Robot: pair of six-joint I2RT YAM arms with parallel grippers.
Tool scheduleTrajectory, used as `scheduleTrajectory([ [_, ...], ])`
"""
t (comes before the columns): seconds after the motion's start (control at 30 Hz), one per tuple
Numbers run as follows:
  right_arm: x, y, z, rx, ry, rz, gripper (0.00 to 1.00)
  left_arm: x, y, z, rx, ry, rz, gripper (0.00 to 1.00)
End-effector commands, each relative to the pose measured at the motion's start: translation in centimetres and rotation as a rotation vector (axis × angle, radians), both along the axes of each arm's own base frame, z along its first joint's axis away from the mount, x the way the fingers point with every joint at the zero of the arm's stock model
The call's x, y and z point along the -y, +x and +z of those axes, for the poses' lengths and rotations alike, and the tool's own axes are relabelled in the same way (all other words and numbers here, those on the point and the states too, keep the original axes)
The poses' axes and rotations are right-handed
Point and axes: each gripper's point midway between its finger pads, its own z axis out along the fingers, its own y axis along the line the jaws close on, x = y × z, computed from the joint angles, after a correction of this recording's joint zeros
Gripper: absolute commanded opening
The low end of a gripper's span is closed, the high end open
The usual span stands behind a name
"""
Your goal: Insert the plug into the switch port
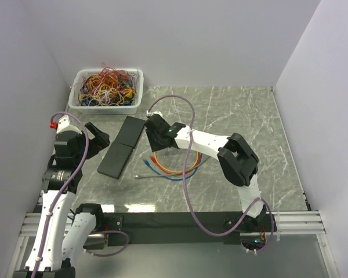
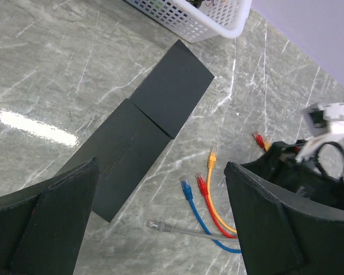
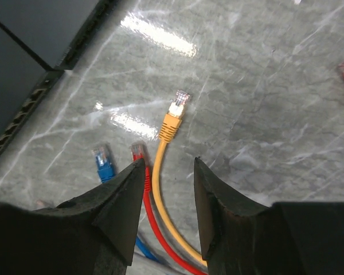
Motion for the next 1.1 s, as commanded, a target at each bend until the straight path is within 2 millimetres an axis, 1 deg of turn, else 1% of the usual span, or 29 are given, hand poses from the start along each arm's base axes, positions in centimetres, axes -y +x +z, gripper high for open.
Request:
scheduleTrajectory([
  [0.0, -0.6, 0.5, 0.1, 0.007, -0.009, -0.027, 0.47, -0.5, 0.1, 0.3, 0.019, 0.016, 0.016, 0.97],
  [0.23, -1.1, 0.2, -2.7, -0.018, -0.052, -0.022, 0.47, -0.5, 0.0, 0.2, 0.013, 0.016, 0.023, 0.96],
  [0.3, -1.3, 0.2, -3.0, -0.019, -0.058, -0.02, 0.47, -0.6, 0.0, 0.2, 0.013, 0.015, 0.025, 0.96],
  [0.33, -1.1, 0.2, -3.7, -0.029, -0.073, -0.025, 0.47, -0.6, 0.0, 0.2, 0.014, 0.016, 0.027, 0.96],
  [0.53, -1.0, 0.4, -4.5, -0.024, -0.103, -0.029, 0.46, -0.7, 0.1, 0.1, 0.007, 0.019, 0.033, 0.96],
  [0.6, -0.9, 0.3, -4.6, -0.028, -0.116, -0.029, 0.39, -0.8, 0.2, -0.1, -0.002, 0.02, 0.038, 0.96],
  [0.7, -0.6, 0.2, -4.9, -0.035, -0.125, -0.034, 0.33, -0.8, 0.2, -0.2, -0.007, 0.022, 0.037, 0.96],
  [0.77, -0.6, -0.1, -4.7, -0.036, -0.113, -0.032, 0.27, -0.8, 0.3, -0.2, -0.007, 0.022, 0.037, 0.95],
  [0.8, -0.2, -0.4, -5.0, -0.046, -0.116, -0.033, 0.26, -0.8, 0.2, -0.2, -0.007, 0.022, 0.037, 0.95],
  [0.83, -0.4, -0.4, -4.6, -0.043, -0.1, -0.025, 0.23, -0.8, 0.3, -0.2, -0.006, 0.023, 0.037, 0.95],
  [0.87, -0.2, -0.7, -4.7, -0.046, -0.103, -0.018, 0.2, -0.8, 0.3, -0.2, -0.006, 0.023, 0.038, 0.95],
  [0.9, -0.2, -0.7, -4.1, -0.033, -0.097, -0.004, 0.17, -0.8, 0.3, -0.3, -0.009, 0.023, 0.037, 0.96],
  [0.93, -0.3, -0.4, -3.6, -0.012, -0.082, -0.002, 0.12, -0.8, 0.4, -0.4, -0.013, 0.024, 0.036, 0.96],
  [0.97, -0.2, -0.3, -3.2, 0.002, -0.075, -0.002, 0.09, -0.8, 0.4, -0.5, -0.021, 0.024, 0.035, 0.96],
  [1.0, 0.3, -0.6, -3.6, 0.001, -0.08, 0.003, 0.05, -0.8, 0.5, -0.5, -0.023, 0.024, 0.033, 0.95],
  [1.03, -0.1, -0.3, -1.9, 0.038, -0.036, 0.016, 0.0, -0.8, 0.6, -0.7, -0.03, 0.025, 0.036, 0.95],
  [1.07, 0.0, -0.4, -1.4, 0.05, -0.026, 0.022, 0.0, -0.9, 0.5, -0.8, -0.036, 0.026, 0.039, 0.96],
])
